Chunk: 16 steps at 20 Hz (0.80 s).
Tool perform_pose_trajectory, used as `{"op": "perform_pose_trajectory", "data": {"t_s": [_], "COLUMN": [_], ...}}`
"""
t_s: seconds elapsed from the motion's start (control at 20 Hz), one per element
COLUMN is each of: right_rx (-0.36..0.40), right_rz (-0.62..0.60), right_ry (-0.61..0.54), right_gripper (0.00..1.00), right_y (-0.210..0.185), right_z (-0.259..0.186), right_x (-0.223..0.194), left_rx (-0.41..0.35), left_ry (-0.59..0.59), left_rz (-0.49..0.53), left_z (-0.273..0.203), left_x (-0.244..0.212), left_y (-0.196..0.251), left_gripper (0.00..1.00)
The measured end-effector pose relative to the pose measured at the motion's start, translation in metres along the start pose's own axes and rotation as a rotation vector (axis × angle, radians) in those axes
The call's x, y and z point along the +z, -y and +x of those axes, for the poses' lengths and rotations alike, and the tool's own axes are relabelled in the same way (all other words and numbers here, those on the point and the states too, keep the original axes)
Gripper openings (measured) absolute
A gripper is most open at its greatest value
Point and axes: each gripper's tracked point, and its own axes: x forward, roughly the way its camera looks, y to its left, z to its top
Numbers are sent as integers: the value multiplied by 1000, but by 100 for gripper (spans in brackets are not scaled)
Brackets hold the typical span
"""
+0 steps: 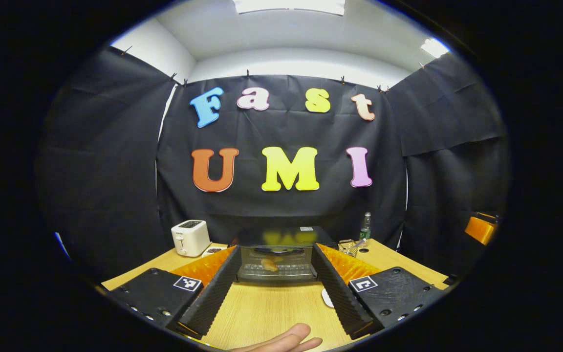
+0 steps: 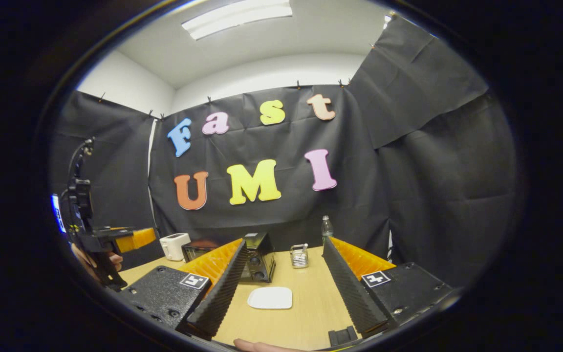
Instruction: Open the electric oven with the left hand, put the food in, and close the electric oven.
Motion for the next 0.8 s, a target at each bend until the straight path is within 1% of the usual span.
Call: {"op": "perform_pose_trajectory", "data": {"t_s": [0.1,0.15,0.25,0.3,0.4,0.45,0.6,0.8], "right_rx": [2,2,-2,-6,-5,-6,-32,7], "right_rz": [-7,-7,-6,-5,7,11,-8,-17], "right_ry": [-1,-3,-6,-9,-12,-14,-10,-26], "right_gripper": [94,94,94,94,94,94,94,94], "right_y": [-1,0,3,4,4,4,6,-10], "right_z": [0,-1,-1,-1,0,1,4,4], "right_x": [0,0,-1,-2,-4,-5,-9,-15], "left_rx": [-6,-13,-29,-31,-41,-48,-71,-68], "left_ry": [12,16,20,18,29,42,77,66], "left_rz": [12,23,28,23,24,25,28,33], "left_z": [-14,-21,-33,-39,-50,-54,-62,-64], "left_x": [2,3,2,0,0,2,7,4], "left_y": [10,16,27,32,39,43,52,48], "left_gripper": [94,85,85,95,96,96,96,96]}}
